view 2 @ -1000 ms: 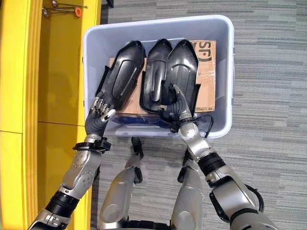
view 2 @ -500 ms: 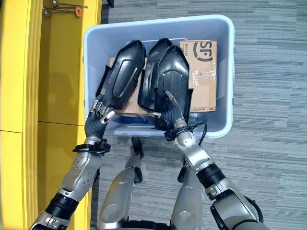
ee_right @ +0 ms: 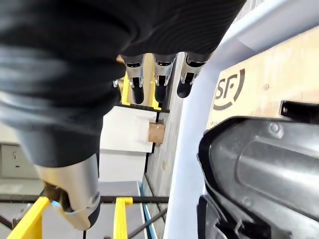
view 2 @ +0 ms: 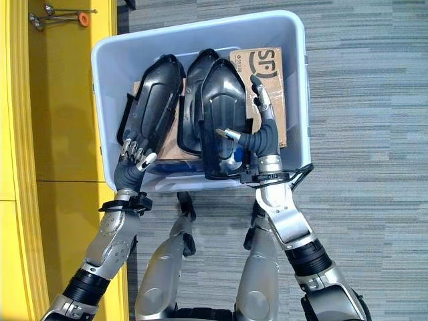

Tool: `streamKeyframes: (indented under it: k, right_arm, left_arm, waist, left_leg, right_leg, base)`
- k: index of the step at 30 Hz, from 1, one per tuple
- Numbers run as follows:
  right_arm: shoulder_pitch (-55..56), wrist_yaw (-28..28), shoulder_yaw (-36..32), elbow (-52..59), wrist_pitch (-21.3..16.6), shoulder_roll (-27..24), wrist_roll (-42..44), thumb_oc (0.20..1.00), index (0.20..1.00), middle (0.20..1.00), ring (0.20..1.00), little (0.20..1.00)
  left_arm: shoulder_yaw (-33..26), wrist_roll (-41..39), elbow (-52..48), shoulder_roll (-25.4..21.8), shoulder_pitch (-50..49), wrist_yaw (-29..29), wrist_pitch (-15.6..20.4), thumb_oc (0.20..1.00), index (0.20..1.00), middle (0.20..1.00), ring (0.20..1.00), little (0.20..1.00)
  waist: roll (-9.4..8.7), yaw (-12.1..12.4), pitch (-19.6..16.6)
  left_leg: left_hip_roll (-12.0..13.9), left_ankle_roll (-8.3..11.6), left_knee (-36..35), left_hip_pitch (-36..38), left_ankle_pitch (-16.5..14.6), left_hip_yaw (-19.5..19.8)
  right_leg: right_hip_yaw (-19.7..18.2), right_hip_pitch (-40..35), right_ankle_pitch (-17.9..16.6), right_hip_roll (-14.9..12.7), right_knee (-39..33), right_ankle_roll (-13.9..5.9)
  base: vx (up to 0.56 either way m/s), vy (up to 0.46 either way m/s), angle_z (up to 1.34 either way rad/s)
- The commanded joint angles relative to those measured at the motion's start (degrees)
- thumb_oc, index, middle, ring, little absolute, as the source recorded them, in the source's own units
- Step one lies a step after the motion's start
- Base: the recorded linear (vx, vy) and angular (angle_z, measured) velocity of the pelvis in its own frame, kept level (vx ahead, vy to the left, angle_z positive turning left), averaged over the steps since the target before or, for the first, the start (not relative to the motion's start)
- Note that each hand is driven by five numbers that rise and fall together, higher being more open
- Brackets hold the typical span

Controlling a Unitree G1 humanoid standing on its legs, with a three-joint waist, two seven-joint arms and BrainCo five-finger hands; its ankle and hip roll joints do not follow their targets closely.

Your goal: Move parts from the plastic box to the shelf.

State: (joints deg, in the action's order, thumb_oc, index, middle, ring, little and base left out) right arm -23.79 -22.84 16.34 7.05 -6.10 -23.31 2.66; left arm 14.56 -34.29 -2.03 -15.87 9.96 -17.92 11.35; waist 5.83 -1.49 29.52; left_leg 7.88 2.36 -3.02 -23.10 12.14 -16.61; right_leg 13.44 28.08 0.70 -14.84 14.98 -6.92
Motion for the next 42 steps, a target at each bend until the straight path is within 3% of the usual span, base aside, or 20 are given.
streamKeyframes:
  k: [1,6,9,11,14,26,42]
  right_arm:
    - [-1.3,-2.4,-2.0,5.2,-4.2,0.5,-3.6,1.000,1.000,1.000,1.000,1.000]
    - [-0.8,-8.8,-2.7,0.9,-0.8,-0.7,-13.1,1.000,1.000,1.000,1.000,1.000]
    - [-1.0,-9.6,-2.5,-1.6,-0.1,-0.5,-13.0,1.000,1.000,1.000,1.000,1.000]
    - [-1.1,-10.7,-2.6,-3.5,0.7,-0.5,-14.4,1.000,1.000,1.000,1.000,1.000]
    - [-1.1,-11.3,-2.4,-7.9,1.8,0.1,-13.6,1.000,1.000,1.000,1.000,1.000]
    - [-4.0,-10.4,-0.3,-19.6,3.5,1.8,-10.8,1.000,1.000,1.000,1.000,1.000]
    - [-16.7,-10.0,3.5,-43.8,5.5,5.8,-3.7,1.000,1.000,1.000,1.000,1.000]
  left_arm:
    - [-1.1,1.8,-5.9,-1.9,-0.2,-0.7,2.1,1.000,1.000,1.000,1.000,1.000]
    - [-0.2,3.1,-5.9,-2.1,0.4,-2.2,3.0,1.000,1.000,1.000,1.000,1.000]
    - [-0.1,3.0,-5.7,-2.2,0.5,-2.4,3.1,1.000,1.000,1.000,1.000,1.000]
    - [0.1,3.0,-5.5,-2.0,0.6,-2.5,3.3,1.000,1.000,1.000,1.000,1.000]
    - [0.3,2.8,-5.0,-1.8,0.8,-2.8,3.5,1.000,1.000,1.000,1.000,1.000]
    - [0.7,1.5,-4.2,-1.6,0.4,-1.9,3.7,1.000,1.000,1.000,1.000,1.000]
    - [2.9,-0.8,-4.6,-2.2,0.3,-0.8,4.4,1.000,1.000,1.000,1.000,1.000]
  waist:
    - [-2.65,0.5,-0.3]
    - [-2.37,0.2,0.1]
    - [-2.18,0.3,-0.1]
    - [-2.17,0.3,0.3]
    - [-1.95,0.4,0.2]
    - [-1.14,1.1,0.3]
    - [0.70,3.7,0.3]
  left_leg:
    - [3.0,5.67,4.0,4.3,-5.6,0.6]
    - [2.8,5.47,4.4,3.8,-5.7,0.7]
    - [2.7,5.87,4.3,4.3,-6.8,1.3]
    - [2.8,5.37,4.5,3.5,-5.8,0.9]
    - [2.7,5.82,4.6,3.8,-7.0,1.6]
    - [2.4,5.64,5.3,1.6,-7.1,2.2]
    - [1.7,5.21,6.3,-1.4,-7.1,3.2]
  right_leg:
    - [1.5,0.5,-6.4,-3.1,-3.7,-3.57]
    - [1.2,1.1,-6.4,-3.3,-3.2,-3.56]
    - [0.9,0.7,-5.2,-3.2,-3.0,-4.15]
    - [1.2,1.4,-6.3,-3.4,-3.0,-3.53]
    - [1.0,1.2,-5.1,-3.5,-2.6,-4.19]
    - [0.9,3.1,-5.1,-3.8,-2.0,-4.00]
    - [1.2,5.5,-5.0,-4.4,-0.9,-3.72]
  base:
    - [0.00,0.000,0.00]
    - [0.00,-0.005,-0.03]
    - [0.02,0.002,0.00]
    - [-0.04,-0.009,0.00]
    - [0.07,-0.001,0.03]
    - [0.00,0.000,0.00]
    - [0.00,0.001,0.01]
